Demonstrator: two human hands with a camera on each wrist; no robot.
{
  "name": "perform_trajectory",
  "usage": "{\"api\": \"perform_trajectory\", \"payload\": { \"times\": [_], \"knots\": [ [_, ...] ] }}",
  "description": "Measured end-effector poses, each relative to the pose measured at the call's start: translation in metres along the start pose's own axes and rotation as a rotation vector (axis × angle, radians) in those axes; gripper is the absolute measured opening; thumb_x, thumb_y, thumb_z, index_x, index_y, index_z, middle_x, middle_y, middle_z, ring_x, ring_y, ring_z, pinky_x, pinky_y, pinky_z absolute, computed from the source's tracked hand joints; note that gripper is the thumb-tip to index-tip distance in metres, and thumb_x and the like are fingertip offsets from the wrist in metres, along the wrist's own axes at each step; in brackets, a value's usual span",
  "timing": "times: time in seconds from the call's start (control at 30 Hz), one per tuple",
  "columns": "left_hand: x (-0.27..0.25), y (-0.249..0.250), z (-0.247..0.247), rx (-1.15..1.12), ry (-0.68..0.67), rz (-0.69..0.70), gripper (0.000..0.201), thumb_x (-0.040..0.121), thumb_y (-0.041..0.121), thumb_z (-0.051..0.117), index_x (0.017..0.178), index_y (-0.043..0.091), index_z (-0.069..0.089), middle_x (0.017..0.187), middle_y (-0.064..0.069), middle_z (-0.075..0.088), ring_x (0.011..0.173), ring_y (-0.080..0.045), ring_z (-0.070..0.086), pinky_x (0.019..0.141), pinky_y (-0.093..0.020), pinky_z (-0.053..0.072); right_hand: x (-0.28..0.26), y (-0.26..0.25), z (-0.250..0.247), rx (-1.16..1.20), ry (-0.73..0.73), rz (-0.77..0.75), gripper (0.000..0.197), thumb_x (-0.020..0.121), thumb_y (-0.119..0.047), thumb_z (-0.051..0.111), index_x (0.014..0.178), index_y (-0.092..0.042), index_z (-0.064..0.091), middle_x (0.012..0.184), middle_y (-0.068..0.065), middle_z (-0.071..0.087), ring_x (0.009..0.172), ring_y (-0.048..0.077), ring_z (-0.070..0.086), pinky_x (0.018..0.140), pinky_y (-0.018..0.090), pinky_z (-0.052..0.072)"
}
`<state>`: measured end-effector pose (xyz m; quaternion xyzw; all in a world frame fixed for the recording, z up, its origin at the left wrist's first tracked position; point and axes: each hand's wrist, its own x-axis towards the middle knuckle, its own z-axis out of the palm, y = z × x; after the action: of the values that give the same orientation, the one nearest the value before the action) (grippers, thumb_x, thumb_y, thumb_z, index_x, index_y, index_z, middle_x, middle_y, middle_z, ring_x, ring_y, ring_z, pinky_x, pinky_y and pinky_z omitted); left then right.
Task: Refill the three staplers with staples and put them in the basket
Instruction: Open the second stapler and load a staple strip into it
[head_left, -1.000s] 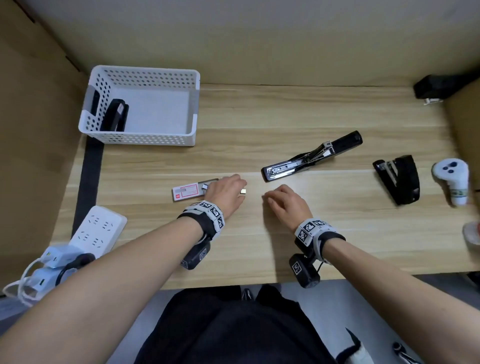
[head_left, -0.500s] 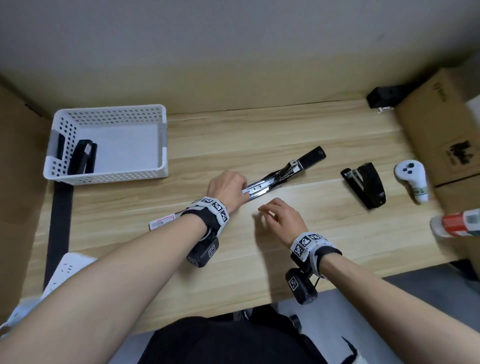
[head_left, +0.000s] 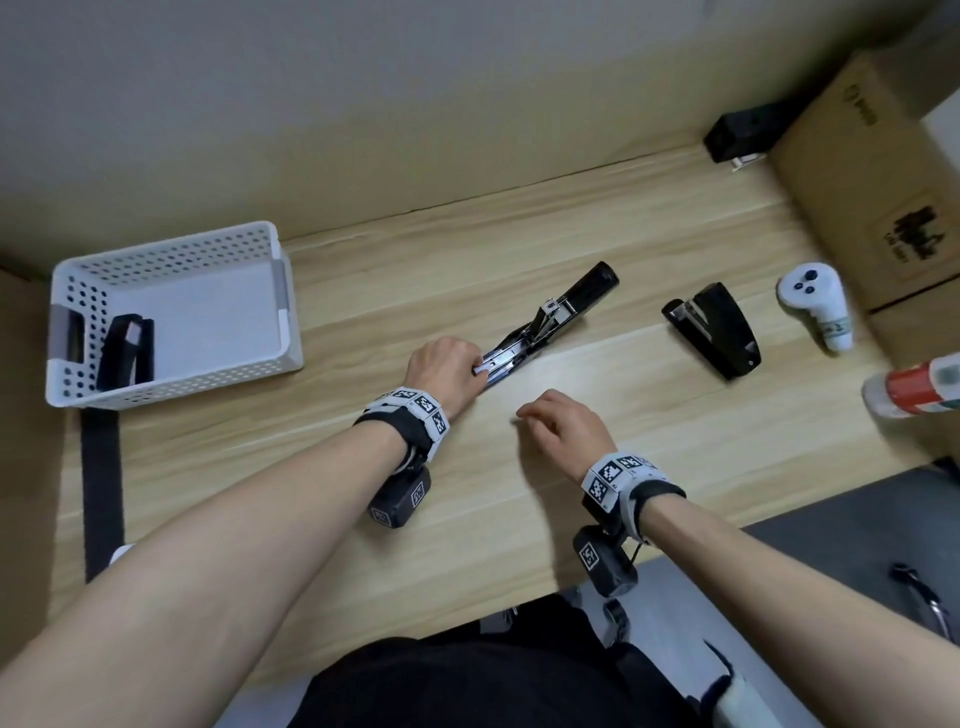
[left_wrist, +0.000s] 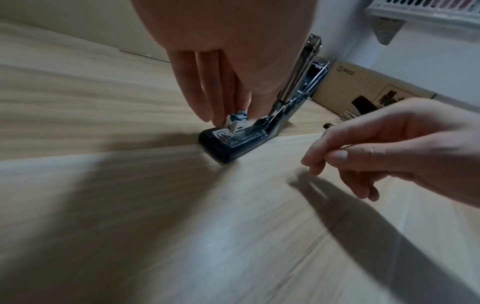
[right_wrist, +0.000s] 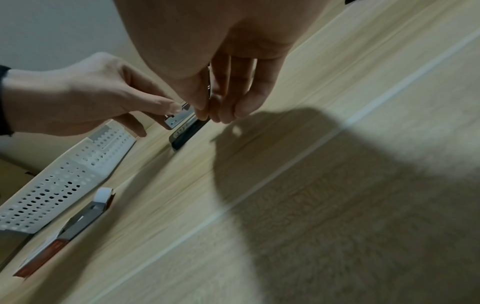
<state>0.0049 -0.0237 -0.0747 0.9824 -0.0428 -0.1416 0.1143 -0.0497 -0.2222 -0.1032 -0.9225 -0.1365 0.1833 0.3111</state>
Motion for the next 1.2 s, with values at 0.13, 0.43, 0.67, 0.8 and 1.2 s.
{"api": "perform_trajectory", "payload": {
  "times": [0.13, 0.43, 0.67, 0.8, 1.2],
  "knots": [
    [0.002, 0.001, 0.001, -0.002, -0.003, -0.030, 0.016, 0.088, 0.034, 0.060, 0.093, 0.022, 0.071, 0.094, -0.004, 0.069, 0.092, -0.031, 0.062, 0.066, -0.030, 0.036, 0.003, 0.000, -0.003, 0.012, -0.014, -0.006, 0.022, 0.094, -0.022, 0.052, 0.105, -0.021, 0.070, 0.101, -0.003, 0.060, 0.093, 0.020, 0.061, 0.079, 0.037, 0.049],
    [-0.005, -0.008, 0.013, -0.103, -0.029, -0.143, 0.019, 0.081, 0.043, 0.069, 0.093, 0.028, 0.068, 0.092, -0.002, 0.070, 0.091, -0.029, 0.064, 0.065, -0.028, 0.038, 0.023, -0.032, -0.016, -0.068, -0.061, -0.253, 0.035, 0.080, -0.018, 0.053, 0.113, -0.029, 0.054, 0.133, -0.014, 0.047, 0.103, 0.009, 0.055, 0.074, 0.035, 0.052],
    [-0.029, -0.025, 0.016, -0.163, -0.033, -0.145, 0.017, 0.079, 0.038, 0.069, 0.093, 0.027, 0.068, 0.095, -0.002, 0.071, 0.095, -0.029, 0.064, 0.069, -0.030, 0.042, 0.029, -0.041, 0.004, -0.145, -0.300, -0.308, 0.030, 0.078, -0.029, 0.050, 0.108, -0.028, 0.056, 0.147, -0.014, 0.039, 0.105, 0.021, 0.060, 0.078, 0.037, 0.052],
    [-0.041, -0.034, 0.016, -0.180, -0.021, -0.147, 0.015, 0.082, 0.035, 0.068, 0.095, 0.027, 0.068, 0.096, 0.000, 0.070, 0.094, -0.028, 0.063, 0.068, -0.029, 0.040, 0.027, -0.044, 0.012, -0.285, -0.287, -0.311, 0.026, 0.083, -0.028, 0.053, 0.108, -0.026, 0.058, 0.149, -0.019, 0.033, 0.093, 0.024, 0.064, 0.067, 0.037, 0.052],
    [-0.104, -0.085, 0.007, -0.325, 0.130, -0.152, 0.034, 0.085, 0.015, 0.065, 0.119, 0.021, 0.062, 0.112, 0.003, 0.060, 0.106, -0.020, 0.056, 0.078, -0.033, 0.046, 0.018, -0.074, 0.027, -0.244, -0.301, -0.481, 0.025, 0.082, -0.026, 0.045, 0.104, -0.026, 0.059, 0.123, -0.010, 0.053, 0.082, 0.022, 0.062, 0.060, 0.036, 0.051]
  ]
}}
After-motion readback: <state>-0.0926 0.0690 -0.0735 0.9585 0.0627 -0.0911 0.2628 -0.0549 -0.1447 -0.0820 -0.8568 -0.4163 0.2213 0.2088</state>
